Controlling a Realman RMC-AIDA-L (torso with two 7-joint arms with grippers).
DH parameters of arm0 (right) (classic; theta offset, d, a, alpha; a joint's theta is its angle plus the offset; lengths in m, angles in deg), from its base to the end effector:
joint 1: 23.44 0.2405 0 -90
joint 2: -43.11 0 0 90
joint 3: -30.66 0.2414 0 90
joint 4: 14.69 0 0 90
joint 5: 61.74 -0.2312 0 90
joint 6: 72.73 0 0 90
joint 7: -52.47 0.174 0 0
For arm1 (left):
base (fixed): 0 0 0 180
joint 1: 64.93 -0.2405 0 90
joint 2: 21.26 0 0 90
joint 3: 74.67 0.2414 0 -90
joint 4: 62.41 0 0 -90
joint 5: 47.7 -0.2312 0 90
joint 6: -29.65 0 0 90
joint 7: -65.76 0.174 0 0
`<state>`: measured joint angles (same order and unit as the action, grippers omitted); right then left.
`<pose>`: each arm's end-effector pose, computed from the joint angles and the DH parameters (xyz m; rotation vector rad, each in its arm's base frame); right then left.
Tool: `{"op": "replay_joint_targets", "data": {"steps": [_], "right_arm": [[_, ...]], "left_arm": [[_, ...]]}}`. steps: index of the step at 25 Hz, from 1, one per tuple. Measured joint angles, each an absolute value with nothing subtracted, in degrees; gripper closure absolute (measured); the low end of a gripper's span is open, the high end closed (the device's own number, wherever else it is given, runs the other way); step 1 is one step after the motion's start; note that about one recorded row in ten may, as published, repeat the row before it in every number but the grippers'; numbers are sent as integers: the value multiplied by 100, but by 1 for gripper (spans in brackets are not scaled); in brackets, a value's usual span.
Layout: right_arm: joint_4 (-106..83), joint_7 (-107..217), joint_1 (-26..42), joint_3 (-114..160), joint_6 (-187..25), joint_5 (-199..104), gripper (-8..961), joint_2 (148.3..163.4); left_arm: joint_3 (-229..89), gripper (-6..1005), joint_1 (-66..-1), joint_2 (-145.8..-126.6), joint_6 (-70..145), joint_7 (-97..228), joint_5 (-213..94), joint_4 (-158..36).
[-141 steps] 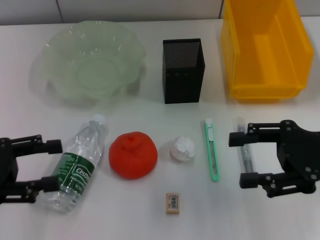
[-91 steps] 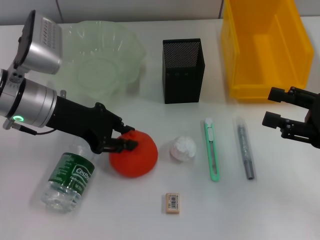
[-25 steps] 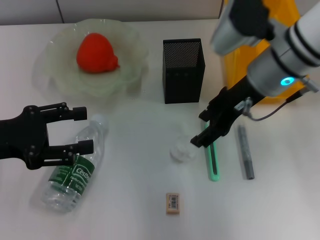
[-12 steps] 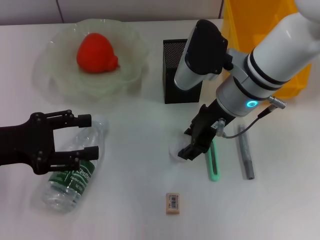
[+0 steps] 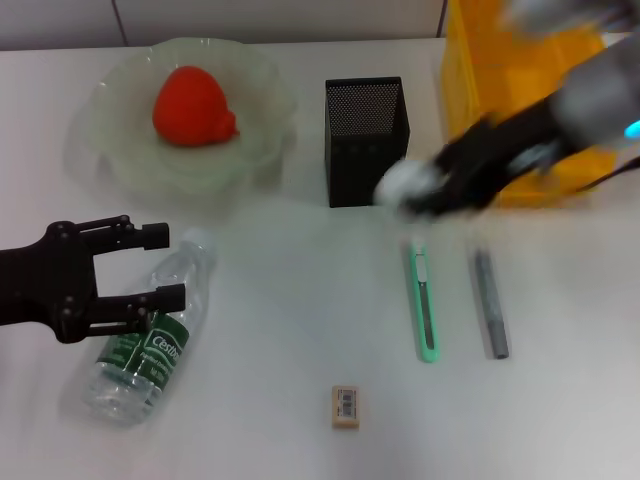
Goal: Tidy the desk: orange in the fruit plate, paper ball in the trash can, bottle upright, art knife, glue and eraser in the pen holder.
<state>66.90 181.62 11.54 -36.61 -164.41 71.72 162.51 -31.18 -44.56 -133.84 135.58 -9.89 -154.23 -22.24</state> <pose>0.1286 0.3816 0.0156 -2.7888 0.6098 -0.0606 -0.2784 0.2877 0.0352 -2.8169 -0.5344 -0.8378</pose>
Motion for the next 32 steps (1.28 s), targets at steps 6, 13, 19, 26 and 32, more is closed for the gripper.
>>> {"op": "replay_joint_targets", "data": {"steps": [6,13,19,26,32], "right_arm": [[6695,17522,636,-1800,-15925,6444,478,16253],[6186,17046,270,-1206,-15021,5871,398,16243],[5905,16826,244,-1113,-14951,5772,194,16224],[5838,16469,32,-942,-15986,5327,153,16153],[5283,14763,-240,-916,-18147,4721,129,16092]], "left_arm": [[-3126,242,-4495,-13386,13550,-999,-15423,-2224],[-3126,247,-4425,-13401,13466,-1375,-15423,-2179],[-3126,251,-4337,-13407,13402,-1724,-15422,-2123],[-3060,256,-4069,-13671,13555,-4535,-16396,316],[-2468,261,-3744,-13979,13446,-6838,-17985,1969]]}}
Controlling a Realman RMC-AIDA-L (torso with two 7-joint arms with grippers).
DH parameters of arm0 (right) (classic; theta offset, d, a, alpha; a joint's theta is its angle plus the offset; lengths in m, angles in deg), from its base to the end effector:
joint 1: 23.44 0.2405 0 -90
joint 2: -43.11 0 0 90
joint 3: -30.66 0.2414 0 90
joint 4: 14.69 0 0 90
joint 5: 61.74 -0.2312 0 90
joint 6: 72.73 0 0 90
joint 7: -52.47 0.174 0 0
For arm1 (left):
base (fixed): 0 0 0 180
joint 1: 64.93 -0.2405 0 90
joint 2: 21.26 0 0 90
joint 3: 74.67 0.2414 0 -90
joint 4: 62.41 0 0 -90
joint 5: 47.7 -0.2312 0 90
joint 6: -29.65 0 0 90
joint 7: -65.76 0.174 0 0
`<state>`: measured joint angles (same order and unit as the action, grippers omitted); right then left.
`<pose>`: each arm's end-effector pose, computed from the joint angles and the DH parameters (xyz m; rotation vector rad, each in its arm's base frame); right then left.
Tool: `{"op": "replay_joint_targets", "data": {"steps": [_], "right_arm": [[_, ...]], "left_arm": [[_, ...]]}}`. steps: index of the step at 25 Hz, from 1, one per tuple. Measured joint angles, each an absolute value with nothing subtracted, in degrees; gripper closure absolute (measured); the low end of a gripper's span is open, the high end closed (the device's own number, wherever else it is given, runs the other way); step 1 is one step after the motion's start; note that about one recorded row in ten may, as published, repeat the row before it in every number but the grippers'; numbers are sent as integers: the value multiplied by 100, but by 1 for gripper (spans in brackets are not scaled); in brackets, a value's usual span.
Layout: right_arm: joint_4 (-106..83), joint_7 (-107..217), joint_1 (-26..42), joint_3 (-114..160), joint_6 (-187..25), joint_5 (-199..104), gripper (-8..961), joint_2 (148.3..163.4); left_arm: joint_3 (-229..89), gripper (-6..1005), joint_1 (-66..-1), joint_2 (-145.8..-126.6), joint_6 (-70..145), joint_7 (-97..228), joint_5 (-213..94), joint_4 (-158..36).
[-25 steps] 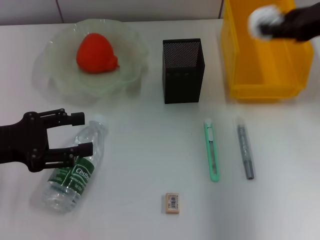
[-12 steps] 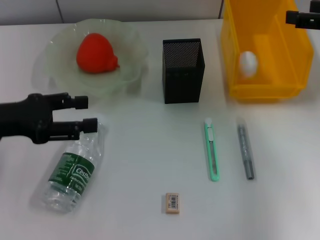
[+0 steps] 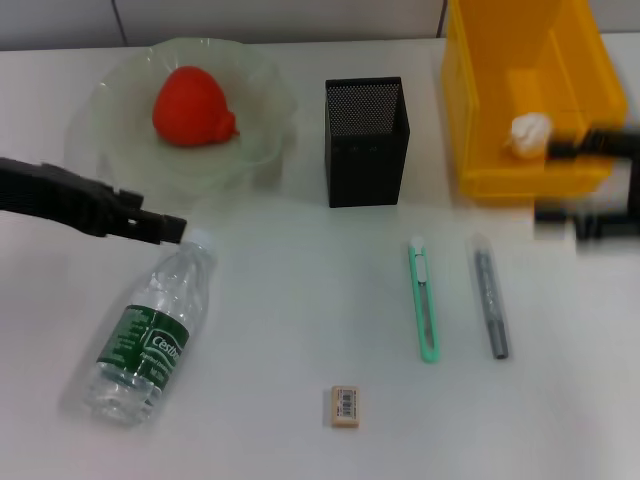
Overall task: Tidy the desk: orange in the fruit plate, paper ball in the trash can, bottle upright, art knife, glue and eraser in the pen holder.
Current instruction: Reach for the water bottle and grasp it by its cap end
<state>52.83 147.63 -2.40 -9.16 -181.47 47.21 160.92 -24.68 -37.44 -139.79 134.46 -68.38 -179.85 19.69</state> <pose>0.2238 0.3114 0.0814 -2.7870 0.4938 0.6868 -0.2041 0.3429 0.0713 -2.6444 -1.1495 -0.0727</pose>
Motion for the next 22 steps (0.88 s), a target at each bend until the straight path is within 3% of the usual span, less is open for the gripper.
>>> {"op": "replay_joint_targets", "data": {"steps": [5,8,22], "right_arm": [[4323,13514,-358,-957,-18733,4768,129,16112],[3639,12936,-360,-939,-18741,4809,129,16043],[3201,12637,-315,-962,-18718,4890,129,16042]], "left_arm": [[-1618,264,-3584,-13973,12849,-8033,-18624,1899],[-1450,266,-3539,-13981,12570,-8330,-18775,1810],[-431,276,-3409,-13988,10979,-8708,-18903,483]]}}
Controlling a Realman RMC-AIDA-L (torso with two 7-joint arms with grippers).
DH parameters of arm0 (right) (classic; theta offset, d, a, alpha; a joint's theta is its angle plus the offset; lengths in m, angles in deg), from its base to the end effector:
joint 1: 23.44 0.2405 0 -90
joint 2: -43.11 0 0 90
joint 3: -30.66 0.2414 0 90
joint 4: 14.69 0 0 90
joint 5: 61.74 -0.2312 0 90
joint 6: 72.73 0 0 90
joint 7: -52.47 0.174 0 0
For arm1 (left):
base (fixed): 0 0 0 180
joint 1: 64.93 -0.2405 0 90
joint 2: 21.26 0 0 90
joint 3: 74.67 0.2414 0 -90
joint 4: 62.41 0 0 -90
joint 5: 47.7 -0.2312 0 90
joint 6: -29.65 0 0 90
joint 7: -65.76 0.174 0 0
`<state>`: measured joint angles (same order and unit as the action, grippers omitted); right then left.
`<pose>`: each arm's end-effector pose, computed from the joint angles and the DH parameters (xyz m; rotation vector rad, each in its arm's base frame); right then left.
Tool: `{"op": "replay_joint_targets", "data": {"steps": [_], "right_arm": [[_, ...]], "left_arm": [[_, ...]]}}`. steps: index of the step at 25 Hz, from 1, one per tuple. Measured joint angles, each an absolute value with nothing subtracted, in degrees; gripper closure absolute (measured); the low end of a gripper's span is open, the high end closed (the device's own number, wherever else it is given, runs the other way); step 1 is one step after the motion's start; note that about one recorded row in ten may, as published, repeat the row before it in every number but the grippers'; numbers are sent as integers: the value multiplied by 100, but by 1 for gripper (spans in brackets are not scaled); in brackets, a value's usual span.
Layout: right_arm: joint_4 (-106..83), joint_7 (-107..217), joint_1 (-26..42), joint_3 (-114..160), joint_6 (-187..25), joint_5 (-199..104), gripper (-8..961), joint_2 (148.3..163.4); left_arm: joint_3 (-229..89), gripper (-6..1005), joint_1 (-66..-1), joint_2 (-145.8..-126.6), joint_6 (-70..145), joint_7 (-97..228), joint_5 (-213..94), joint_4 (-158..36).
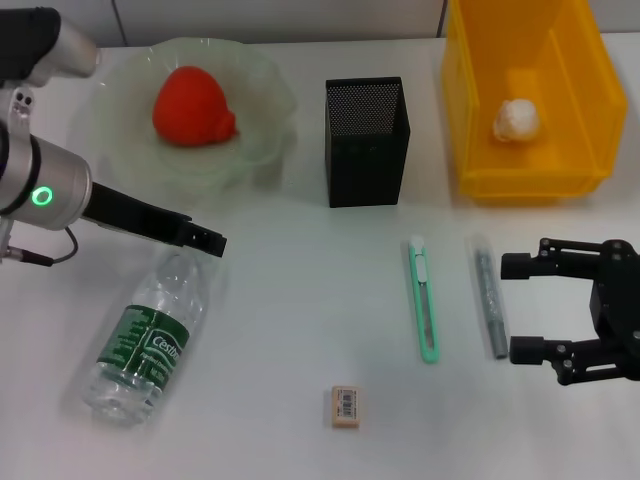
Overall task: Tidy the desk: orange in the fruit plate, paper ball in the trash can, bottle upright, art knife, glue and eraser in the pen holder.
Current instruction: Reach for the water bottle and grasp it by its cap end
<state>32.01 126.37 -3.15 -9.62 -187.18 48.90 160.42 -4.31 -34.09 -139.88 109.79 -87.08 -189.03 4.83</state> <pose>0.2536 0.2678 0.0284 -2.9190 0.3752 0.9223 -0.2260 0.3841 -0.0154 -2.3806 -1.3906 0.1690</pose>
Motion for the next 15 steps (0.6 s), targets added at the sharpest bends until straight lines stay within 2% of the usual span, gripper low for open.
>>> {"op": "replay_joint_targets", "data": {"steps": [15], "right_arm": [[3136,12600,-314,-825,-18703,4881,130,16036]], "left_arm": [[764,287,-3476,-14001,10312,-8827,-19205,487]]}}
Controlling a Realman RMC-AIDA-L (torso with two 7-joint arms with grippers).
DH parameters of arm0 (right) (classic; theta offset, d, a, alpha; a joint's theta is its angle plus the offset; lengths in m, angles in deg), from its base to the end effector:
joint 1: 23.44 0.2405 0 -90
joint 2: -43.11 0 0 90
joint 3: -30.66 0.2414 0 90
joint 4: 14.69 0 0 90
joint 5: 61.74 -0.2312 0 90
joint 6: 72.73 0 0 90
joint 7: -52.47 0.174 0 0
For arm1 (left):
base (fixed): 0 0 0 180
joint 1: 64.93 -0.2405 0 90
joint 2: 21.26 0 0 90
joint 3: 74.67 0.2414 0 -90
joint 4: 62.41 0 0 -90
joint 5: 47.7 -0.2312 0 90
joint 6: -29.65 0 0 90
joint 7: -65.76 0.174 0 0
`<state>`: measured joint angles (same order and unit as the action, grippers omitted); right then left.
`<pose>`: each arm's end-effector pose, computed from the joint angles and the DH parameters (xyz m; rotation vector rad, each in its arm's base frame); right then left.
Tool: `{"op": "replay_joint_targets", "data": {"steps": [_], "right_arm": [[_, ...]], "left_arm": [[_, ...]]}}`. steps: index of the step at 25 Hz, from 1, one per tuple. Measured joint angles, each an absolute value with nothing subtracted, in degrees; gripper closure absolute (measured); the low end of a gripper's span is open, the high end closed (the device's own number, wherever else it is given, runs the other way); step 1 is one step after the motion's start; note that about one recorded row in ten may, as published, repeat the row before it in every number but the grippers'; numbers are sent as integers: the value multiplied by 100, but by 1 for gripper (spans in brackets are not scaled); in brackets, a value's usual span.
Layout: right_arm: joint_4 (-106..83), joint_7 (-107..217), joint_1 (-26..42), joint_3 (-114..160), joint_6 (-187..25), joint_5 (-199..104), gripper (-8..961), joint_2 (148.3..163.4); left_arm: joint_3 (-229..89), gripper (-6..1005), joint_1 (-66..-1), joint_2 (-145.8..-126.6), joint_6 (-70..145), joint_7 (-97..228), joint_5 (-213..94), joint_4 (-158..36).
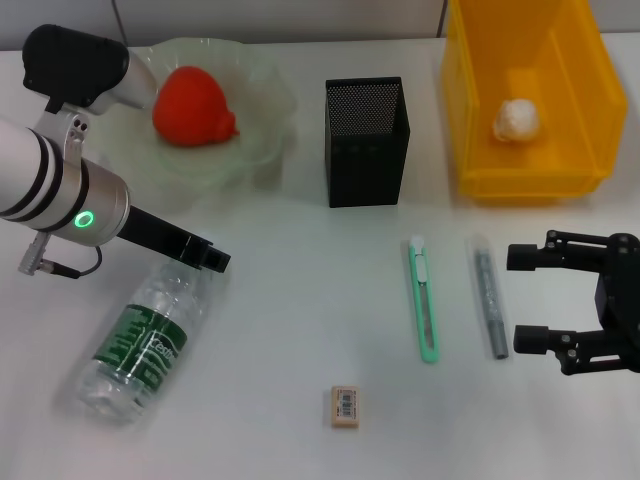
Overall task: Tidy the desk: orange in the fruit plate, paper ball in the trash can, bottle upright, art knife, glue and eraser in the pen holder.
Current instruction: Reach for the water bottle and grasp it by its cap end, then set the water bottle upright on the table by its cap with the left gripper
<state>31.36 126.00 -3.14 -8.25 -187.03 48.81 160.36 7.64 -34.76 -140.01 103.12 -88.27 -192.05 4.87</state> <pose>0.2558 0.2689 0.0307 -2.8900 0.3827 0.9373 -0.2219 0.3808 -0.0481 -2.4247 -1.2022 0.3176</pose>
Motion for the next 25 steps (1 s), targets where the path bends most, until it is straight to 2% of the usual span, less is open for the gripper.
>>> {"op": "replay_joint_targets", "data": {"steps": [5,10,16,25], "right_arm": [[3075,12595,-338,-653,-18702,4869,130,16028],[2961,12587,-321,-576,-18710,4860,130,16002],[2910,12591,-274,-506,-18761,4843,130,16017],[2908,13015,-76,-274,-18858,4712,129,16023]], "left_arm": [[863,544,-3645,-13998,10282,-8746,-19209,810],[742,548,-3883,-13992,10486,-8390,-18974,1227],[-576,549,-4292,-13964,11427,-6881,-17024,1590],[-3029,548,-4253,-13903,12848,-4262,-15034,-210]]}}
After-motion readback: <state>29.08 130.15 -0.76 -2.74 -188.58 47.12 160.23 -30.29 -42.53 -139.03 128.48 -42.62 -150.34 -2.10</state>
